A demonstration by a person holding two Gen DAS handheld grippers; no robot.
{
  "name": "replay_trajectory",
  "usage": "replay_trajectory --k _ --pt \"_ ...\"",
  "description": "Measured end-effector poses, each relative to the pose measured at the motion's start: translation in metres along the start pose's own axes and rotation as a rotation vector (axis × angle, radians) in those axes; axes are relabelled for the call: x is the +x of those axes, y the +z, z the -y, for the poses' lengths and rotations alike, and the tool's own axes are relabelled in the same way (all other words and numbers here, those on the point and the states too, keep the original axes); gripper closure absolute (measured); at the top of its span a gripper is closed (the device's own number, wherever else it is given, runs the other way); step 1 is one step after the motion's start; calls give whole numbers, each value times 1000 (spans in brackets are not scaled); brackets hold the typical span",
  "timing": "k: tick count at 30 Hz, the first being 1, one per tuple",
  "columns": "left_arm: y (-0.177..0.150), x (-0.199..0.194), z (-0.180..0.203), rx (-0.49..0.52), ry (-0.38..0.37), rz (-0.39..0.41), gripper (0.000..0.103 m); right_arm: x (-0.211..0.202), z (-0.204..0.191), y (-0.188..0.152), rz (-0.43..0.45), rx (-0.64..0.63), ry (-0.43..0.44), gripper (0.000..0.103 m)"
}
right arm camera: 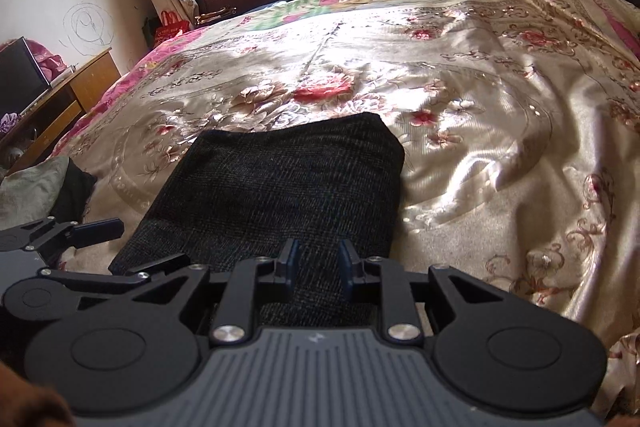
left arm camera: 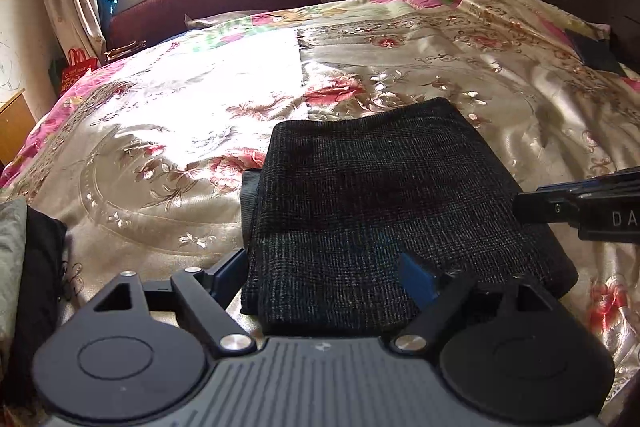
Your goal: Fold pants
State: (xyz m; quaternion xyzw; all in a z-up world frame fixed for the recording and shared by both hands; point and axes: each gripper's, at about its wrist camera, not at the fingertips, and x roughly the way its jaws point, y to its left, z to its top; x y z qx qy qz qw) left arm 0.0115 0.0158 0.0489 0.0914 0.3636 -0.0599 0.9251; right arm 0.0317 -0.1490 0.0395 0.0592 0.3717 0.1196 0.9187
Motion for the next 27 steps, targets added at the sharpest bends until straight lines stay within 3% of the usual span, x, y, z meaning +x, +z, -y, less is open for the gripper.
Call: replay_trajectory --k 7,27 --pt "-8 -7 7 -16 -8 -4 0 -9 -9 -19 -5 -2 -5 80" --pt "-22 -13 17 -5 8 -3 0 -13 -13 -33 31 -7 -18 74"
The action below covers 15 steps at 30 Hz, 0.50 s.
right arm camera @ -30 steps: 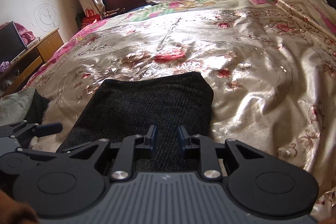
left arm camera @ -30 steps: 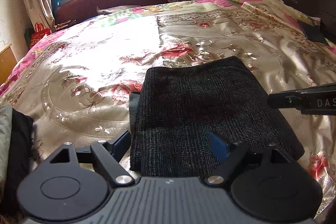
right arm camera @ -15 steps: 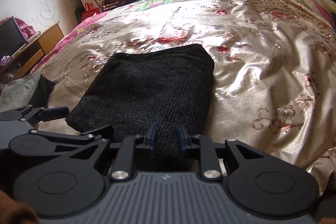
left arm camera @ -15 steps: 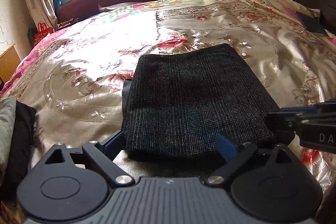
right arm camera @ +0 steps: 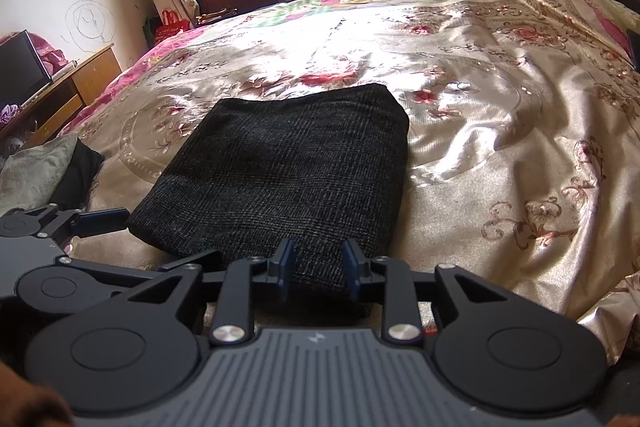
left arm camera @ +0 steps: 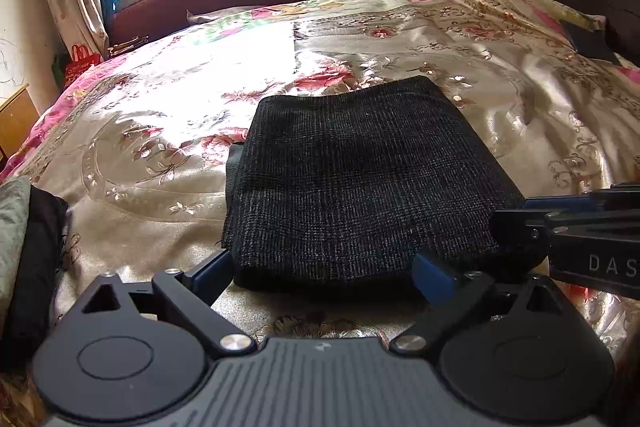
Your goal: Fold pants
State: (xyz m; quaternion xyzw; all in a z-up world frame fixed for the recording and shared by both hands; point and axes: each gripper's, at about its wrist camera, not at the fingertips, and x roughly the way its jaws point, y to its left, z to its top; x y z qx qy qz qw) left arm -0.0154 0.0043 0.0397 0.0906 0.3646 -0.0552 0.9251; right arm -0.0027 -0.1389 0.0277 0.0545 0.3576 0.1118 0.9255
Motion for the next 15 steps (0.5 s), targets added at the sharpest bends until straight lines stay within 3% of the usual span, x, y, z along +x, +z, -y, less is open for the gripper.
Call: replay_trajectory --k 15 --pt "-6 -3 2 3 -6 -3 0 -5 -3 -6 12 -13 -1 73"
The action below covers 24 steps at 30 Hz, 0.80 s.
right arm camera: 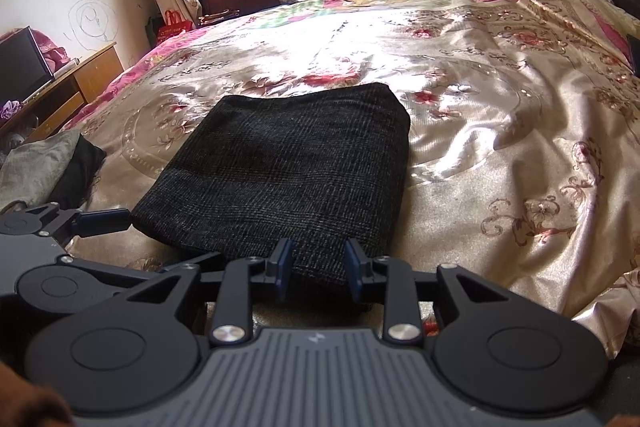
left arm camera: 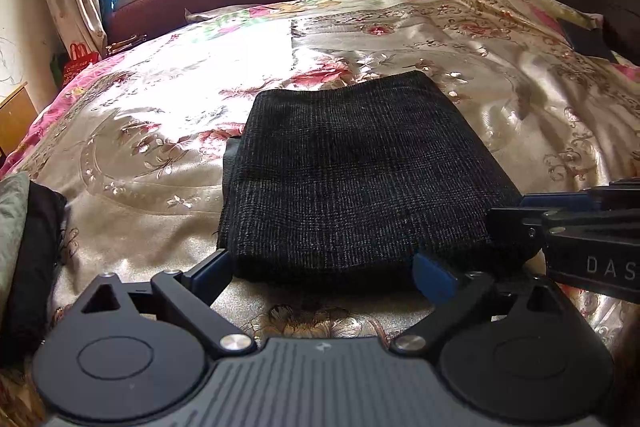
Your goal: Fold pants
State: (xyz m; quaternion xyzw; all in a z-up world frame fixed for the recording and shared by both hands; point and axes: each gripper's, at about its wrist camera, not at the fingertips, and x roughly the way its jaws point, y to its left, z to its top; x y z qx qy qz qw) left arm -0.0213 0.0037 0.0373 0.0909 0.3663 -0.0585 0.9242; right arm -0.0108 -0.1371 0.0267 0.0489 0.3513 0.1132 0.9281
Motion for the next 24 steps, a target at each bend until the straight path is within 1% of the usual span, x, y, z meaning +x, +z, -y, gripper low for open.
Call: replay_trajectory --k 15,24 --pt "-3 -5 5 12 -15 3 0 -3 0 -3 0 0 4 71" --pt "-3 -8 8 28 -10 14 0 -5 -1 -4 0 1 5 71"
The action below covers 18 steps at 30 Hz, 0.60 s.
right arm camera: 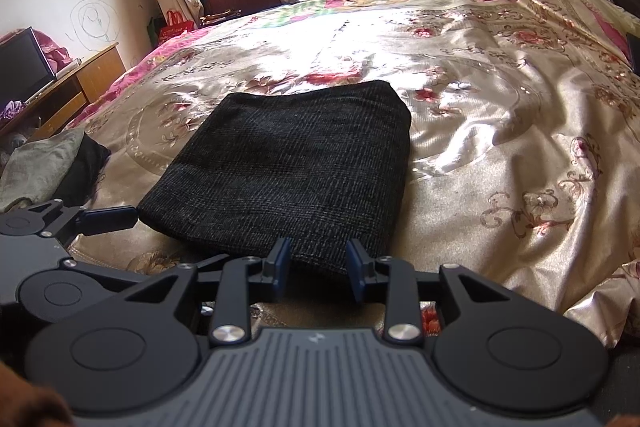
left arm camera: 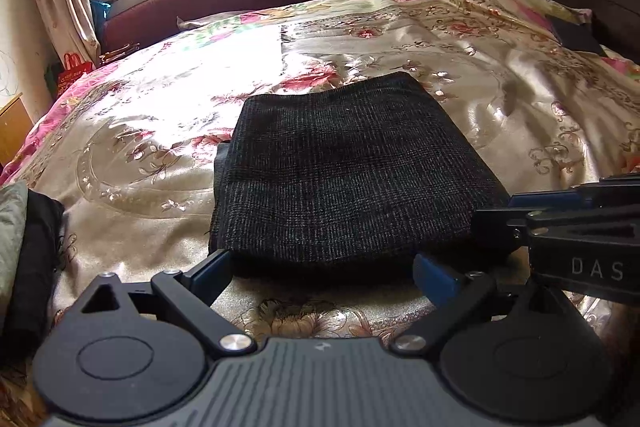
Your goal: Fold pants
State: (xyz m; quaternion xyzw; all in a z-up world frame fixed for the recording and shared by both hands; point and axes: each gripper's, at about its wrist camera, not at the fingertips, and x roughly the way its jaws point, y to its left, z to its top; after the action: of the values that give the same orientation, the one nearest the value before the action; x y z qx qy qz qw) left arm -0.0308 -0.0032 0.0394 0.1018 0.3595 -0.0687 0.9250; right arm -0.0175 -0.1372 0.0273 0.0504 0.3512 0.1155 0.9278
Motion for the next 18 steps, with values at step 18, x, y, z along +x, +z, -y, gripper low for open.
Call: replay_trajectory --k 18 --pt "-3 0 0 0 3 -4 0 -5 0 -3 -6 9 0 70"
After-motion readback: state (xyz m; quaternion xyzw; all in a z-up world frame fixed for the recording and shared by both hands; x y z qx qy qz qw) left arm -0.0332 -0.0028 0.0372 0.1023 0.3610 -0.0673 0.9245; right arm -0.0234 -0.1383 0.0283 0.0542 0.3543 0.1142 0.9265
